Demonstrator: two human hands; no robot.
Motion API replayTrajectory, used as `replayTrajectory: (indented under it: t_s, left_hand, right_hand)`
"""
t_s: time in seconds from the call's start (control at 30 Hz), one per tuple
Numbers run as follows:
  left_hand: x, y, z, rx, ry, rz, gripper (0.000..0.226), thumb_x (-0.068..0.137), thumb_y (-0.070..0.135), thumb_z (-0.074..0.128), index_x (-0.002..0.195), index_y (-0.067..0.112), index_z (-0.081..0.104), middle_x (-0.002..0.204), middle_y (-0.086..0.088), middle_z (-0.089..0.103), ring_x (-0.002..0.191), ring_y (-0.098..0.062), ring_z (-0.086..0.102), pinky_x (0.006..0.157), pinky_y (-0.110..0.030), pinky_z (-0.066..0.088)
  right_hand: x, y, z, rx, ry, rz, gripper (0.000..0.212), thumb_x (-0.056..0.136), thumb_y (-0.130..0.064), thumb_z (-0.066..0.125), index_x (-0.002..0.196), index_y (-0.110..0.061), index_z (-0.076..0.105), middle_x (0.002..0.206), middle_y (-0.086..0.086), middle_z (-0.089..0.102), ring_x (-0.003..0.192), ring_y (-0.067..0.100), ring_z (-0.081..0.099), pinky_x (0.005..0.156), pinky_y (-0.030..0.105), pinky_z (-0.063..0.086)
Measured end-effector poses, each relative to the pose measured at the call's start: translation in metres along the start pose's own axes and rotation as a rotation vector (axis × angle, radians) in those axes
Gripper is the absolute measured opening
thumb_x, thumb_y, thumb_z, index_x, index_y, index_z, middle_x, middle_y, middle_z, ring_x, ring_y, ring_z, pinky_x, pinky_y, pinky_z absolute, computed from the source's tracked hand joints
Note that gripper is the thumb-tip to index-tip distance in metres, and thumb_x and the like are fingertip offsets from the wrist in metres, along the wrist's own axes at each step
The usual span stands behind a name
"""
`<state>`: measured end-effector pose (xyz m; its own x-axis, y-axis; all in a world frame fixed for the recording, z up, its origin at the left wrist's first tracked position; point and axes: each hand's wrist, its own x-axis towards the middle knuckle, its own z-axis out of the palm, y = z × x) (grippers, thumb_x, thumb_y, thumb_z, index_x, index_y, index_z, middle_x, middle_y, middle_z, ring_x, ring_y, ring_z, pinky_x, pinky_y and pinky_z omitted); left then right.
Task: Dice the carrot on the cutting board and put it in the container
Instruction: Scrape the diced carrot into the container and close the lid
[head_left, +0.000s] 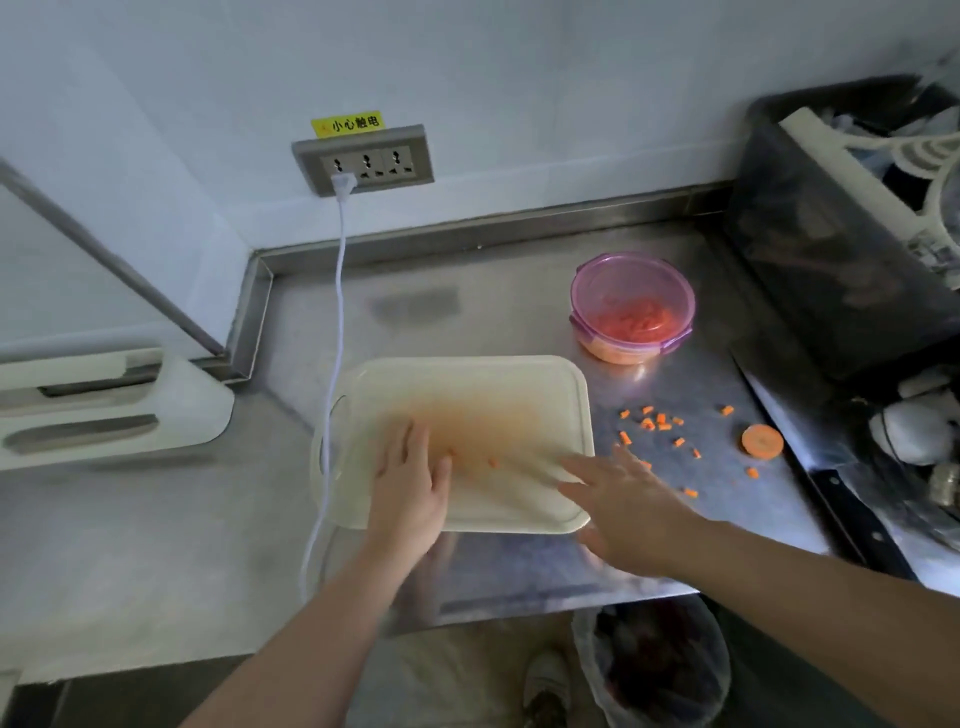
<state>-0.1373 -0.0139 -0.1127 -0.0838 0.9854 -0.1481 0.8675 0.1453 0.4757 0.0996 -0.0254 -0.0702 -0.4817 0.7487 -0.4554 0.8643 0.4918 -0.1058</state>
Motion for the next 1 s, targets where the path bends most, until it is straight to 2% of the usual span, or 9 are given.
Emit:
replayTrajectory:
  t_s: [0.1, 0.2, 0.27, 0.43, 0.5, 0.6, 0.7, 0.8, 1.0]
  left_hand:
    - [-0.013, 0.014, 0.026, 0.073, -0.04, 0.081, 0.072, 0.09, 0.048, 0.022, 0.142, 0.001, 0.038, 0.154, -0.018, 0.026, 0.145, -0.034, 0.019, 0.118, -0.045, 0.005]
    - [-0.015, 0.031, 0.045, 0.13, -0.079, 0.241, 0.06, 0.09, 0.034, 0.031, 0.13, -0.006, 0.051, 0.14, -0.025, 0.046, 0.131, -0.042, 0.042, 0.106, -0.054, 0.022]
    - [-0.017, 0.043, 0.052, 0.08, -0.135, 0.32, 0.057, 0.091, 0.03, 0.032, 0.13, -0.007, 0.051, 0.138, -0.024, 0.048, 0.129, -0.041, 0.045, 0.104, -0.056, 0.023]
    - [-0.027, 0.077, 0.057, -0.159, -0.18, 0.379, 0.06, 0.096, 0.037, 0.02, 0.149, 0.008, 0.023, 0.158, -0.004, 0.017, 0.147, -0.017, 0.014, 0.115, -0.019, -0.001]
    - [-0.031, 0.089, 0.058, -0.309, -0.22, 0.366, 0.052, 0.102, 0.022, 0.031, 0.152, 0.014, 0.018, 0.159, 0.006, 0.01, 0.146, -0.009, 0.011, 0.111, -0.009, 0.003]
    - [-0.03, 0.097, 0.052, -0.471, -0.199, 0.318, 0.053, 0.101, 0.013, 0.037, 0.151, 0.013, 0.021, 0.155, 0.009, 0.017, 0.142, -0.004, 0.018, 0.104, 0.001, 0.006]
    - [-0.022, 0.072, 0.042, -0.345, -0.001, 0.297, 0.046, 0.097, 0.011, 0.039, 0.143, 0.006, 0.039, 0.148, -0.005, 0.039, 0.136, -0.015, 0.035, 0.111, -0.016, 0.02]
    - [-0.019, 0.041, 0.043, 0.2, 0.053, 0.341, 0.059, 0.089, 0.04, 0.037, 0.13, 0.0, 0.054, 0.136, -0.015, 0.054, 0.127, -0.031, 0.05, 0.106, -0.054, 0.028]
    - [-0.037, 0.054, 0.068, 0.43, -0.104, 0.497, 0.087, 0.082, 0.068, 0.032, 0.136, 0.002, 0.048, 0.144, -0.016, 0.045, 0.131, -0.031, 0.047, 0.111, -0.056, 0.024]
  right_hand:
    - [0.004, 0.002, 0.003, -0.105, 0.108, -0.046, 0.061, 0.086, -0.038, 0.065, 0.142, -0.022, 0.045, 0.152, 0.006, 0.034, 0.131, 0.023, 0.046, 0.116, 0.048, 0.022]
    - [0.005, 0.008, -0.004, -0.078, -0.05, -0.065, 0.062, 0.095, -0.013, 0.046, 0.151, -0.025, 0.024, 0.161, -0.002, 0.01, 0.137, 0.021, 0.035, 0.117, 0.037, 0.014]
    - [0.008, 0.013, -0.009, -0.035, -0.097, -0.056, 0.061, 0.094, -0.003, 0.039, 0.151, -0.023, 0.026, 0.161, -0.006, 0.008, 0.134, 0.022, 0.037, 0.113, 0.031, 0.02]
    - [0.01, 0.031, -0.01, 0.296, -0.038, 0.003, 0.047, 0.098, 0.001, 0.035, 0.143, -0.013, 0.042, 0.147, 0.001, 0.042, 0.13, 0.016, 0.041, 0.093, 0.001, 0.024]
    - [0.012, 0.036, -0.009, 0.288, 0.035, -0.011, 0.039, 0.096, 0.0, 0.036, 0.126, -0.011, 0.057, 0.127, 0.002, 0.059, 0.111, 0.018, 0.054, 0.086, 0.006, 0.037]
    - [0.013, 0.051, 0.003, 0.203, 0.117, 0.019, 0.046, 0.094, -0.007, 0.035, 0.127, -0.033, 0.055, 0.122, -0.006, 0.061, 0.11, 0.021, 0.058, 0.093, 0.038, 0.048]
    - [0.01, 0.054, -0.001, 0.022, -0.004, 0.063, 0.063, 0.091, 0.0, 0.035, 0.143, -0.034, 0.037, 0.141, -0.009, 0.045, 0.128, 0.024, 0.043, 0.106, 0.041, 0.037]
    - [0.008, 0.051, -0.014, -0.178, -0.05, 0.029, 0.068, 0.093, 0.001, 0.034, 0.153, -0.024, 0.014, 0.159, -0.007, 0.014, 0.146, 0.02, 0.011, 0.119, 0.044, 0.011]
    - [0.014, 0.049, -0.025, -0.304, -0.156, -0.018, 0.069, 0.097, -0.005, 0.036, 0.154, -0.025, 0.002, 0.162, -0.008, -0.006, 0.149, 0.02, -0.004, 0.119, 0.051, 0.0]
